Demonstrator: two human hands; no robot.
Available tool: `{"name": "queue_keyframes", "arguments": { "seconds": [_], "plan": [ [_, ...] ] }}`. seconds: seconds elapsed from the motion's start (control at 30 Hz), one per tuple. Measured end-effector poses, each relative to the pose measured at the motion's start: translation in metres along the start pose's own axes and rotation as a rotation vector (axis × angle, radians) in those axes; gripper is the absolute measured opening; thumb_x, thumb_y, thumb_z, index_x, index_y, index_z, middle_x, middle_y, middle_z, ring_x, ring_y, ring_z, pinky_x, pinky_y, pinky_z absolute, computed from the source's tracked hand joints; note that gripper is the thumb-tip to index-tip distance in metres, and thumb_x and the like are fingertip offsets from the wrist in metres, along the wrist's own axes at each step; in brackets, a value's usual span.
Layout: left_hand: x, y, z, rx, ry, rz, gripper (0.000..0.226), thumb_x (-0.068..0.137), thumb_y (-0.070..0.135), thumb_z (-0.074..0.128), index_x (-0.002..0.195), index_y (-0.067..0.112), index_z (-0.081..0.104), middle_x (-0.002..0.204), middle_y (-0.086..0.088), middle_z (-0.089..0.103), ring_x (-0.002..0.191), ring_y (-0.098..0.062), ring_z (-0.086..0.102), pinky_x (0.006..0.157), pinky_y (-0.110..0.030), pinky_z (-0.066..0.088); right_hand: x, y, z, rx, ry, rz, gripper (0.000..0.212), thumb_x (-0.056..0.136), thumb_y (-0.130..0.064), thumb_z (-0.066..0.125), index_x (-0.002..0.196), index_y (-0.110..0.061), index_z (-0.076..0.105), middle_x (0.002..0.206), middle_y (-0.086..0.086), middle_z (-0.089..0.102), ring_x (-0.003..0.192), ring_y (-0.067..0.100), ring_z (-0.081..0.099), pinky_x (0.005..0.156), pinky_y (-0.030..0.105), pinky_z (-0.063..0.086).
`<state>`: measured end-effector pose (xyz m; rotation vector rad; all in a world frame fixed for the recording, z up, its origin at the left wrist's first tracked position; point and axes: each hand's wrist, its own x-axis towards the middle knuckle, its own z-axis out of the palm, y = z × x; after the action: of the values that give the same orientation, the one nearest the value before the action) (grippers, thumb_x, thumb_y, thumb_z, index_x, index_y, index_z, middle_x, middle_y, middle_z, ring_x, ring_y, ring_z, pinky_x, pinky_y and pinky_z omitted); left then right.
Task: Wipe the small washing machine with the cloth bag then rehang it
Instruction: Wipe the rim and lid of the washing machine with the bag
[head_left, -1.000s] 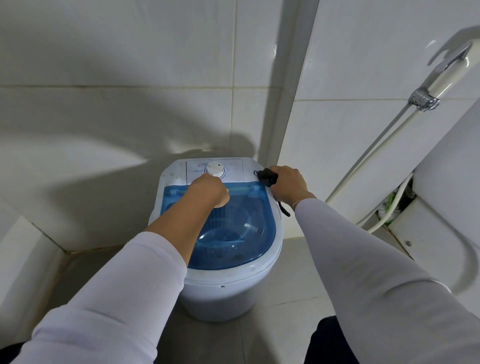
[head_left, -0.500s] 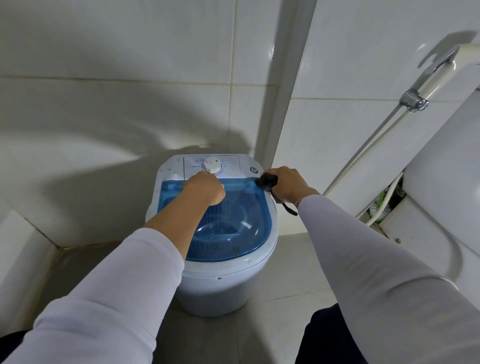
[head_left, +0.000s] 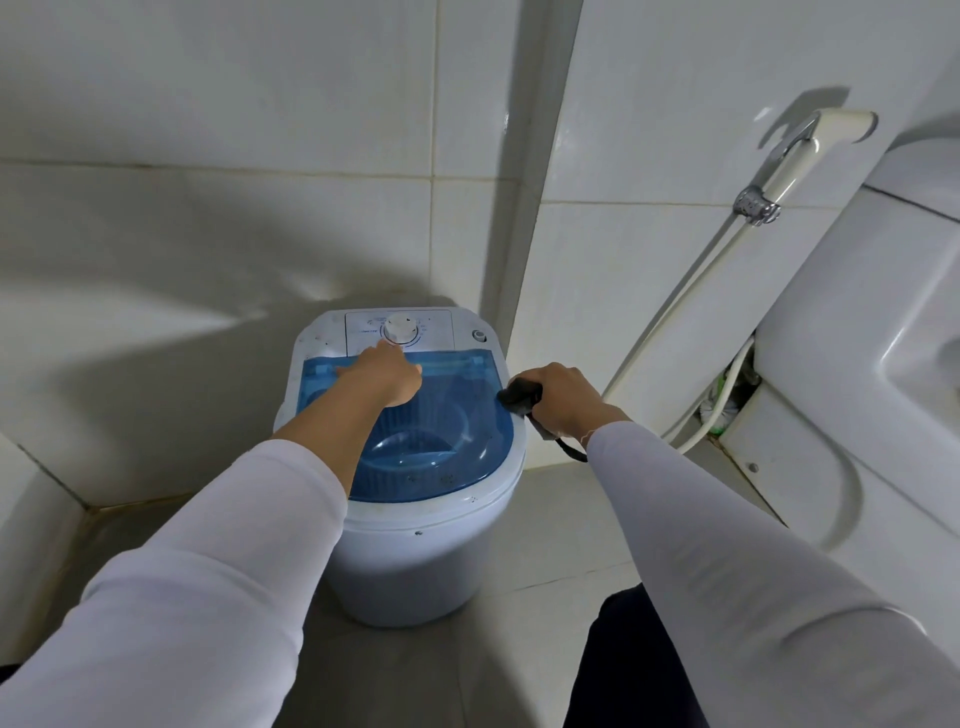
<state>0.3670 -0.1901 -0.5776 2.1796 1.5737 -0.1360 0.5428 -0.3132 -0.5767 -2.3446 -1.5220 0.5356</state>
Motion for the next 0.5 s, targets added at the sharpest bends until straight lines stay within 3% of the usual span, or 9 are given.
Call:
{"name": "queue_keyframes", "arguments": {
  "seconds": [0.13,0.2,0.27,0.33,0.4,0.5],
  "plan": [
    [-0.013,-0.005,0.002,-0.087,0.072,0.044,0.063,0.097,0.043,0.036,0.151,0.013,0.02,0.157,-0.009,0.023,0.144,-0.031,0.022,0.117,-0.053,0.018,-0.019,0.003,-0.001,0.021,-0.041,0.0,0.032,0.085,-0.003,0.053,0.099,-0.024,0.071,0.081,0.009,0.068,0.073,0.027,0.061,0.071,0.036,0.056],
    [-0.02,-0.005,0.005,-0.062,0.113,0.097,0.066,0.096,0.046,0.04,0.149,0.013,0.021,0.156,-0.009,0.025,0.143,-0.031,0.024,0.116,-0.055,0.019,-0.028,0.003,-0.009,-0.014,-0.132,0.002,0.029,0.086,-0.007,0.054,0.099,-0.026,0.071,0.096,0.013,0.071,0.086,0.028,0.063,0.079,0.036,0.053],
    [-0.027,-0.007,0.006,-0.05,0.123,0.149,0.073,0.093,0.051,0.045,0.149,0.012,0.021,0.156,-0.01,0.024,0.142,-0.031,0.026,0.115,-0.054,0.022,-0.033,0.001,-0.022,-0.079,-0.203,0.022,0.034,0.085,-0.005,0.053,0.092,-0.034,0.069,0.098,0.009,0.071,0.096,0.028,0.064,0.083,0.035,0.053],
    [-0.034,-0.008,0.008,-0.035,0.115,0.201,0.082,0.088,0.056,0.051,0.15,0.013,0.018,0.158,-0.008,0.019,0.144,-0.029,0.023,0.115,-0.053,0.022,-0.036,-0.001,-0.032,-0.065,-0.145,0.031,0.041,0.084,-0.001,0.047,0.086,-0.037,0.066,0.091,0.004,0.068,0.091,0.026,0.064,0.075,0.029,0.053],
    [-0.043,-0.011,0.01,0.001,0.103,0.252,0.092,0.082,0.059,0.057,0.151,0.014,0.014,0.16,-0.005,0.014,0.146,-0.027,0.019,0.116,-0.054,0.02,-0.037,-0.004,-0.034,-0.014,-0.061,0.035,0.043,0.085,0.002,0.041,0.093,-0.033,0.065,0.089,0.004,0.065,0.081,0.023,0.059,0.065,0.023,0.047],
    [-0.059,-0.016,0.014,0.08,0.034,0.313,0.109,0.073,0.063,0.065,0.152,0.017,0.005,0.162,-0.002,0.002,0.149,-0.024,0.004,0.117,-0.059,0.01,-0.038,-0.012,-0.019,-0.039,0.017,0.044,0.042,0.085,-0.002,0.041,0.112,-0.026,0.064,0.101,0.009,0.068,0.081,0.024,0.058,0.071,0.031,0.052]
  ]
}}
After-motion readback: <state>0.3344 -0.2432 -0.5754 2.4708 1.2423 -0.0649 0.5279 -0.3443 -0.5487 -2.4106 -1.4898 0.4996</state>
